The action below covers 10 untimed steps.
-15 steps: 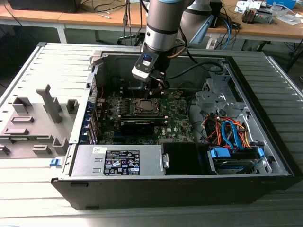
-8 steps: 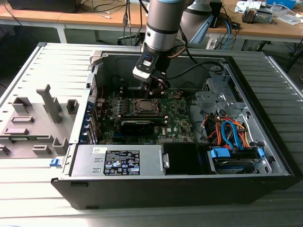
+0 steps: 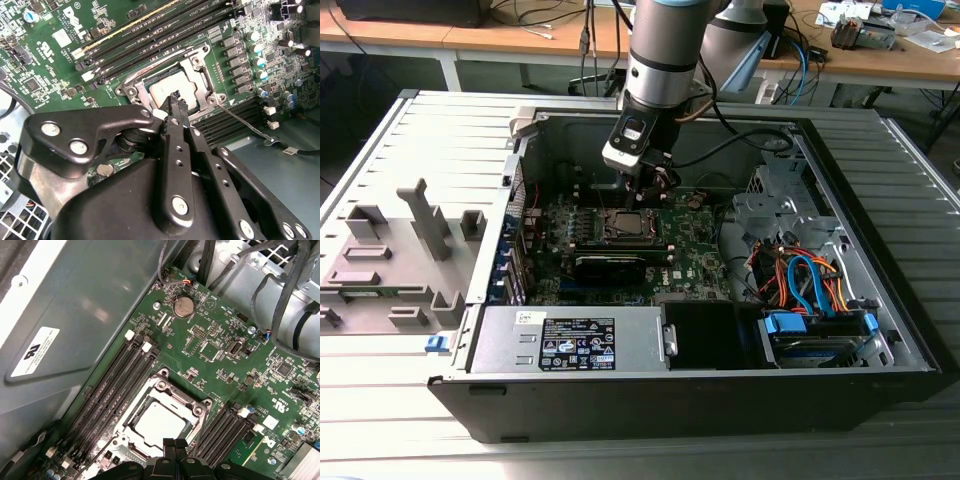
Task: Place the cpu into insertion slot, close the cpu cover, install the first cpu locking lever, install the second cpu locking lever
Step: 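Install the first cpu locking lever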
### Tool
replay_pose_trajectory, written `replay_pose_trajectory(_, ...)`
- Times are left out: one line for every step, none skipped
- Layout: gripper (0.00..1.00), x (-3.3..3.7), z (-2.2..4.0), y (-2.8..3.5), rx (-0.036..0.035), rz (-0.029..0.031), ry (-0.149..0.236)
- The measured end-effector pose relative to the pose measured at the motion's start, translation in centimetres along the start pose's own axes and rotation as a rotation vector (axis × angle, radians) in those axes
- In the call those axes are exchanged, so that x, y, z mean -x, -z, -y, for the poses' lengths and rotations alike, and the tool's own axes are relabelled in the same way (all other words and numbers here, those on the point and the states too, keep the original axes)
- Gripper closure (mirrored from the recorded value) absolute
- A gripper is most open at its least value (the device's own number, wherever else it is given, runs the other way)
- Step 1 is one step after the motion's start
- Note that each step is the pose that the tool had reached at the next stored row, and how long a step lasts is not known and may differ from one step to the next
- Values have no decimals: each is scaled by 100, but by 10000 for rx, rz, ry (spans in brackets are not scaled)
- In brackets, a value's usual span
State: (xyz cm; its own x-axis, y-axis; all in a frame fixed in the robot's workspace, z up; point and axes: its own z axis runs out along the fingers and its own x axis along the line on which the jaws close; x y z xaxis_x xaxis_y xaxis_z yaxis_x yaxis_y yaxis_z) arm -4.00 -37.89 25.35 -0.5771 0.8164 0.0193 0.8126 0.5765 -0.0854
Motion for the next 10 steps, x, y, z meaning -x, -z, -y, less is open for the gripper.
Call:
replay_pose_trajectory(89, 0, 0, 0, 0, 2, 25)
replay_pose_trajectory(89, 0, 0, 0, -1, 5, 65)
replay_pose_trajectory(89, 0, 0, 0, -1, 8, 90)
replay_pose_trajectory(89, 0, 0, 0, -2, 9, 114)
replay_pose_trajectory(89, 0, 0, 0, -3, 12, 150)
replay_pose_trajectory(89, 0, 0, 0, -4, 16, 194)
replay_pose_trajectory(89, 0, 0, 0, -4, 20, 233)
replay_pose_trajectory(89, 0, 0, 0, -4, 22, 262)
replay_pose_trajectory(89, 0, 0, 0, -5, 26, 305)
replay_pose_trajectory(89, 0, 0, 0, -6, 28, 330)
